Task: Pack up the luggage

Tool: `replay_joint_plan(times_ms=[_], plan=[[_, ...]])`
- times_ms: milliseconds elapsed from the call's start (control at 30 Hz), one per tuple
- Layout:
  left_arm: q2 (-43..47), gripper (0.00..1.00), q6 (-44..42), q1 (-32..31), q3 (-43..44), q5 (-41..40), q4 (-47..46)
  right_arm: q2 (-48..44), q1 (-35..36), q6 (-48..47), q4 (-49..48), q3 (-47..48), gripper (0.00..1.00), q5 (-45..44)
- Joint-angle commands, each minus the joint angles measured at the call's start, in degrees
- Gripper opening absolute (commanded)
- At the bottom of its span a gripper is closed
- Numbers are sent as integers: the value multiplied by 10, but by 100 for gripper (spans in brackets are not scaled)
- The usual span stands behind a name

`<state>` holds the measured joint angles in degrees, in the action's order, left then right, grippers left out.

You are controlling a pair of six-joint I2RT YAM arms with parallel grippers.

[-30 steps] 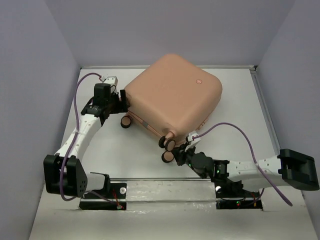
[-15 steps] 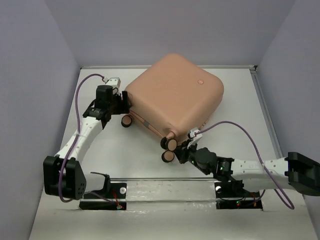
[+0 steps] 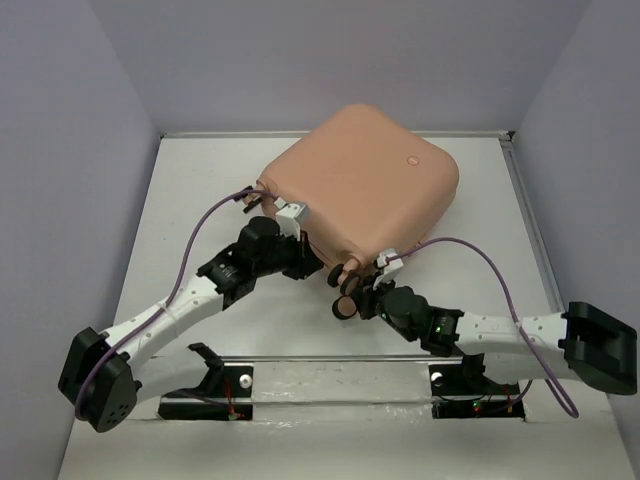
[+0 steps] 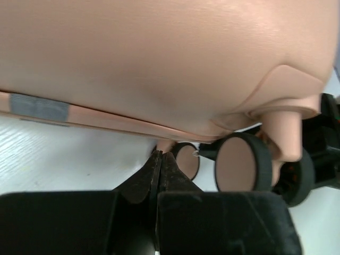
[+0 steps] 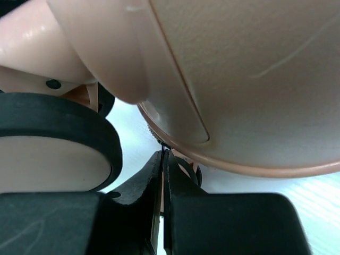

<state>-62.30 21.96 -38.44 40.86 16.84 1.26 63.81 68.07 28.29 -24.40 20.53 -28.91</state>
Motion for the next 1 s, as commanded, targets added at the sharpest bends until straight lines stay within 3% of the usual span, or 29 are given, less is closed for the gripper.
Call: replay_joint_plan(times_ms=[0, 33, 67, 133, 167, 267, 300, 333, 433, 500, 633, 767, 833, 900, 933, 967], plan=[[34, 6, 36, -14, -10, 34, -57, -25, -9, -31, -27, 36, 7, -3], [54, 6, 41, -15, -20, 54, -76, -46, -15, -38, 2, 45, 7, 7], [66, 14, 46, -14, -24, 54, -83, -54, -15, -39, 20, 49, 7, 15], [94, 39, 59, -15, -28, 79, -86, -72, -15, -22, 88, 58, 7, 48], [104, 62, 70, -15, -34, 93, -87, -77, -15, -11, 105, 54, 7, 68], [137, 90, 81, -15, -46, 108, -84, -92, -15, 48, 199, 50, 7, 88], [142, 94, 85, -15, -48, 112, -83, -94, -15, 70, 236, 60, 9, 84], [153, 98, 92, -14, -55, 121, -89, -101, -15, 103, 307, 64, 37, 73], [153, 99, 108, -14, -61, 135, -111, -133, -15, 168, 419, 76, 83, 13], [129, 99, 105, -18, -56, 145, -114, -195, -22, 204, 469, 72, 91, -44], [87, 99, 93, -42, -29, 147, -122, -278, -65, 212, 504, 77, 86, -114], [19, 99, 79, -91, 14, 123, -128, -270, -236, 161, 494, 106, 40, -117], [-6, 99, 72, -102, 24, 115, -128, -236, -308, 110, 456, 116, 39, -73], [-41, 95, 68, -117, 38, 94, -128, -199, -447, 52, 390, 131, 44, -11], [-61, 91, 66, -120, 43, 89, -129, -180, -496, 30, 340, 134, 47, 77], [-72, 77, 64, -128, 54, 86, -131, -139, -577, 24, 311, 138, 54, 118]])
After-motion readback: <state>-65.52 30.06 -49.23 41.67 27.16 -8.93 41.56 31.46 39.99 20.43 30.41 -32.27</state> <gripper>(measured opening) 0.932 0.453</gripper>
